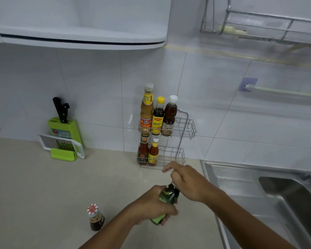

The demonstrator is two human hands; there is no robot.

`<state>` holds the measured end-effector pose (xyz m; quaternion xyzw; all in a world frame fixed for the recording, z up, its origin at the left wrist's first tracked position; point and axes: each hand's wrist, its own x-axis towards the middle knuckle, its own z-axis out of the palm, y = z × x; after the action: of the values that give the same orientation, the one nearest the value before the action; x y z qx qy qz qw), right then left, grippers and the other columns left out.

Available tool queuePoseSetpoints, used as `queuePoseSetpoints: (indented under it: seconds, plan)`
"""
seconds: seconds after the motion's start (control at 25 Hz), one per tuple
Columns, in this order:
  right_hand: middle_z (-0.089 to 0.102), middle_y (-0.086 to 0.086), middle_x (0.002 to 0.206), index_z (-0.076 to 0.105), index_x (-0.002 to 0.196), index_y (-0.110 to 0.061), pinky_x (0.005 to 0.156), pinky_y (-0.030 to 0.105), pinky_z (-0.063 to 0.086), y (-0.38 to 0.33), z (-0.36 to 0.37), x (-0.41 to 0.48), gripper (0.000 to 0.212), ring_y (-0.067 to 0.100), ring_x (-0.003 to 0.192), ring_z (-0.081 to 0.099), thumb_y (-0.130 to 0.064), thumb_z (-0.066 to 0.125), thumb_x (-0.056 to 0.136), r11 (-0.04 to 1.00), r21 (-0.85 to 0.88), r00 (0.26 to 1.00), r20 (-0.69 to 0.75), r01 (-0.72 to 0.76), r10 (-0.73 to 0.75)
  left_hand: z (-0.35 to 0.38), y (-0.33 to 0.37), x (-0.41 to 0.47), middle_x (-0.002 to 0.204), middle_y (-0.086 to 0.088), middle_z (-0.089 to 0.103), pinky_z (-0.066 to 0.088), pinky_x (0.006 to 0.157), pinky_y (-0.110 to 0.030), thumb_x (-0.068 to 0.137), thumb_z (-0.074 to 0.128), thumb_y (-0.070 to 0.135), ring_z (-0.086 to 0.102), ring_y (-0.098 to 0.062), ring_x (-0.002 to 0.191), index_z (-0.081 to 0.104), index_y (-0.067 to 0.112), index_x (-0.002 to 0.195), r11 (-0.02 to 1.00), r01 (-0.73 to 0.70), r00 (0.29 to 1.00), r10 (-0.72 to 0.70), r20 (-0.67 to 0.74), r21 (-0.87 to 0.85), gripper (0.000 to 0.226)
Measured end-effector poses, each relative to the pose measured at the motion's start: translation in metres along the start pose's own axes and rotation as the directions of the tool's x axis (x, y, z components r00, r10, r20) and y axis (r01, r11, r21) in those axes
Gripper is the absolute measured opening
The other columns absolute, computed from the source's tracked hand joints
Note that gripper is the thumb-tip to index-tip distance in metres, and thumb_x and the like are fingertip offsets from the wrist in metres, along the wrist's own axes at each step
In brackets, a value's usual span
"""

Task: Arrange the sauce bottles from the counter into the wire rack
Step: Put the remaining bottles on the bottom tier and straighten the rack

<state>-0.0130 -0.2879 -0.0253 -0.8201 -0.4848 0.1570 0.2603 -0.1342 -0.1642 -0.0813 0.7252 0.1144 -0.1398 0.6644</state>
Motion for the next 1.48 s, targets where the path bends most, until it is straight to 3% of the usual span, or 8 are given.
queuePoseSetpoints:
  seconds: [0.24, 0.44, 0.6, 0.76, 0.84, 1.04, 1.2, 1.48]
  plan:
    - [0.065, -0.001, 0.077, 0.05, 0.103, -0.025, 0.062, 0.038, 0.051, 0.018, 0.026, 0.017, 0.015, 0.017, 0.071, 0.063, -0.034, 0.038, 0.106, 0.984, -0.068, 0.968, -0.2, -0.168, 0.151, 0.005, -0.021, 0.038, 0.099, 0.013, 0.07, 0.058, 0.072, -0.031, 0.07, 0.069, 0.04, 0.061, -0.011, 0.086, 0.046, 0.044, 0.113, 0.825, 0.094, 0.833, 0.242, -0.498, 0.557, 0.05]
    - [0.071, -0.004, 0.067, 0.064, 0.095, -0.022, 0.042, 0.018, 0.045, 0.052, 0.016, 0.056, 0.036, 0.005, 0.045, 0.061, -0.053, 0.077, 0.084, 0.789, 0.575, 0.934, -0.112, -0.218, 0.34, -0.03, 0.006, 0.089, 0.1, 0.013, 0.068, 0.06, 0.071, -0.032, 0.065, 0.077, 0.036, 0.066, -0.01, 0.088, 0.046, 0.039, 0.113, 0.906, 0.027, 0.846, 0.204, -0.493, 0.422, 0.058]
    - [0.077, 0.005, 0.068, 0.066, 0.089, -0.015, 0.052, 0.042, 0.064, 0.098, 0.008, 0.095, 0.037, 0.022, 0.054, 0.075, -0.05, 0.079, 0.084, 0.797, 0.542, 0.852, -0.255, -0.266, 0.458, -0.072, -0.003, 0.13, 0.104, 0.01, 0.061, 0.053, 0.071, -0.026, 0.06, 0.086, 0.017, 0.06, -0.007, 0.093, 0.04, 0.027, 0.121, 0.995, 0.094, 0.88, -0.063, -0.47, 0.042, 0.077]
    - [0.077, 0.006, 0.081, 0.065, 0.093, -0.018, 0.067, 0.046, 0.066, 0.145, 0.016, 0.14, 0.036, 0.022, 0.064, 0.078, -0.049, 0.08, 0.083, 0.776, 0.5, 0.74, -0.336, -0.384, 0.583, -0.116, -0.032, 0.161, 0.103, -0.009, 0.065, 0.048, 0.08, -0.033, 0.084, 0.058, 0.002, 0.059, -0.025, 0.095, 0.055, 0.01, 0.119, 0.923, 0.175, 0.689, -0.363, -0.627, -0.342, 0.036]
    - [0.073, 0.0, 0.082, 0.064, 0.094, -0.02, 0.065, 0.035, 0.06, 0.162, 0.027, 0.156, 0.035, 0.023, 0.077, 0.075, -0.049, 0.08, 0.082, 0.8, 0.428, 0.74, -0.349, -0.42, 0.575, -0.129, -0.04, 0.172, 0.097, -0.011, 0.065, 0.042, 0.076, -0.031, 0.088, 0.05, 0.001, 0.058, -0.03, 0.095, 0.063, 0.013, 0.103, 0.925, 0.149, 0.601, -0.364, -0.711, -0.348, 0.023]
    - [0.064, 0.005, 0.097, 0.071, 0.1, -0.015, 0.071, 0.024, 0.043, 0.183, 0.045, 0.188, 0.034, 0.022, 0.091, 0.063, -0.032, 0.089, 0.076, 0.882, 0.285, 0.842, -0.295, -0.374, 0.452, -0.139, -0.054, 0.196, 0.148, -0.014, 0.048, 0.044, 0.093, -0.036, 0.096, 0.055, 0.016, 0.052, -0.033, 0.127, 0.036, 0.01, 0.149, 0.943, 0.159, 0.575, -0.33, -0.749, -0.293, 0.057]
    - [0.066, 0.003, 0.102, 0.071, 0.105, -0.013, 0.076, 0.027, 0.044, 0.186, 0.052, 0.204, 0.041, 0.021, 0.096, 0.062, -0.021, 0.093, 0.072, 0.905, 0.232, 0.903, -0.165, -0.356, 0.397, -0.137, -0.06, 0.202, 0.112, -0.005, 0.064, 0.04, 0.074, -0.03, 0.093, 0.051, 0.018, 0.055, -0.022, 0.088, 0.057, 0.015, 0.124, 0.964, 0.172, 0.55, -0.264, -0.792, -0.202, 0.032]
    - [0.065, 0.004, 0.102, 0.07, 0.114, -0.008, 0.08, 0.032, 0.049, 0.179, 0.066, 0.217, 0.05, 0.026, 0.094, 0.065, -0.019, 0.093, 0.071, 0.942, 0.149, 0.942, -0.109, -0.3, 0.317, -0.138, -0.07, 0.195, 0.106, 0.008, 0.056, 0.039, 0.08, -0.029, 0.095, 0.049, 0.02, 0.052, -0.016, 0.092, 0.059, 0.025, 0.129, 0.974, 0.127, 0.6, -0.225, -0.768, -0.187, 0.036]
